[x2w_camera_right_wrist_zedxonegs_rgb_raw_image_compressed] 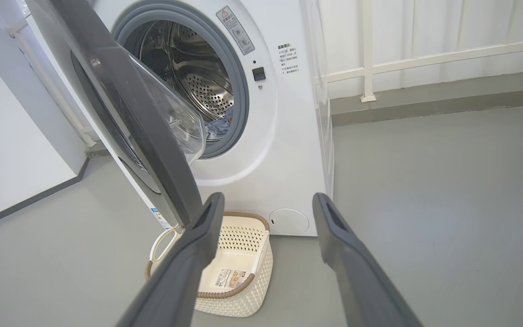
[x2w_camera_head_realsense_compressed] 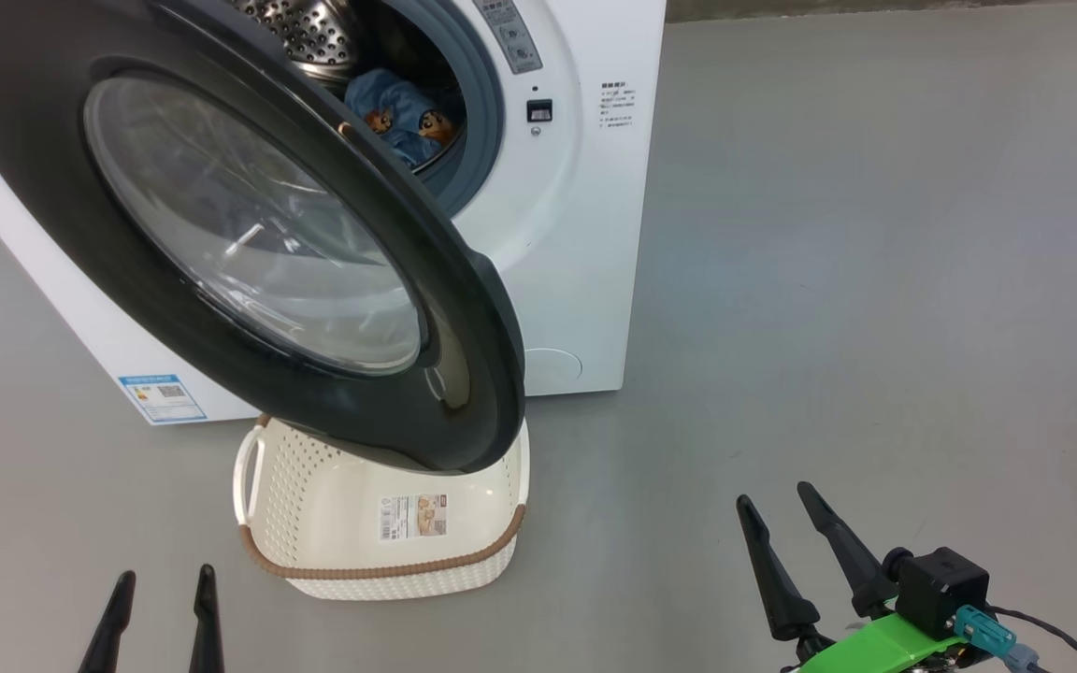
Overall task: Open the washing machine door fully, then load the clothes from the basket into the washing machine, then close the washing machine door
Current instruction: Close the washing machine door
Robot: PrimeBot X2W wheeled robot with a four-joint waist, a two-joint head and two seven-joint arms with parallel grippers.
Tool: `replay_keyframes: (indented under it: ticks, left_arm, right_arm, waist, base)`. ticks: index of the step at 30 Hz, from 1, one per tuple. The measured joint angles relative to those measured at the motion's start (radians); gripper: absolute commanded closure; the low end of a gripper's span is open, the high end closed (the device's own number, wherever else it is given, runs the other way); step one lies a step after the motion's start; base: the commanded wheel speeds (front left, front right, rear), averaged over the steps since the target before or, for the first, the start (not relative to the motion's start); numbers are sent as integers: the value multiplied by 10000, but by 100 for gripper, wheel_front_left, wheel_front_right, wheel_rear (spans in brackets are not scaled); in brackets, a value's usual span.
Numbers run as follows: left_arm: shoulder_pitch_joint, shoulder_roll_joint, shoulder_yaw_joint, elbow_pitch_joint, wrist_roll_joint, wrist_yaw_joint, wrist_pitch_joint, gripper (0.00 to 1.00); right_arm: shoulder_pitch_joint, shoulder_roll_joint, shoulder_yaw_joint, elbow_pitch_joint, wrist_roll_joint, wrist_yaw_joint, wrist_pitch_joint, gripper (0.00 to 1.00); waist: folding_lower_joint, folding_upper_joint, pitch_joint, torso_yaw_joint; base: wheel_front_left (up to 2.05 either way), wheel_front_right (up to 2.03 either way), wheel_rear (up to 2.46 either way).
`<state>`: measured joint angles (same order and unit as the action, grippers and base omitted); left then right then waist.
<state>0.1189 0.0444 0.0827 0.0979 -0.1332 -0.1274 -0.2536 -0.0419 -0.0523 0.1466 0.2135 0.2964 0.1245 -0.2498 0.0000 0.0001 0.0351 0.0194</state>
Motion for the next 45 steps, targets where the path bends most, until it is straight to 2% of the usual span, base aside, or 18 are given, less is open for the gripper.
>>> replay_keyframes:
  ticks: [3, 4, 5, 9, 14, 19, 23, 26, 35, 37, 45]
  left_arm:
    - [0, -6, -17, 2, -2, 0, 0, 0]
    - [0, -8, -15, 10, -4, 0, 0, 0]
    - [0, -13, -15, 23, -4, 0, 0, 0]
    - [-3, -25, -15, 77, -19, 0, 0, 0]
    - [-9, -31, -27, 86, -127, 2, 0, 0]
    - [-18, -33, -171, 84, -211, 2, 0, 0]
    - [-71, -35, -378, 81, -316, 10, 0, 0]
    - [-144, -36, -545, 88, -393, 10, 0, 0]
    - [-501, -46, -1313, 199, -654, 10, 0, 0]
    - [-652, -52, -1680, 274, -826, 10, 0, 0]
    - [-1003, -56, -2297, 324, -1124, 10, 0, 0]
  right_arm:
    - [1, 2, -10, 15, 0, 0, 0, 0]
    - [3, 2, -13, 44, 0, 0, 0, 56]
    - [5, 2, -23, 86, 6, 0, 0, 100]
    - [41, 13, -458, -77, 123, 0, 2, 100]
    - [18, 10, -579, -2027, 194, 0, 0, 100]
    - [-86, 10, -88, -3768, 69, 0, -69, 100]
    - [-446, -40, 550, -4711, -82, 0, -75, 100]
    - [-728, -314, 1147, -5066, -125, 0, -75, 100]
    - [-1550, -1101, 2573, -4393, -63, 0, -75, 100]
    - [-1805, -1241, 2945, -3894, 12, 0, -75, 100]
    - [-2387, -1540, 3534, -2397, 247, 0, -75, 100]
  waist:
    - [0, 0, -3, 9]
    - [0, 0, -3, 11]
    - [0, 0, -7, 13]
    - [0, 0, -20, 28]
    - [0, 0, 35, 108]
    - [0, 0, 88, 322]
    - [0, 0, 136, 589]
    - [0, 0, 184, 847]
    - [0, 0, 398, 1877]
    - [0, 0, 508, 2279]
    - [0, 0, 870, 3197]
  base:
    - [0, 0, 0]
    - [0, 0, 0]
    - [0, 0, 0]
    - [0, 0, 0]
    - [0, 0, 0]
    - [0, 0, 0]
    - [0, 0, 0]
    - [0, 0, 0]
    - [0, 0, 0]
    - [0, 0, 0]
    - [0, 0, 0]
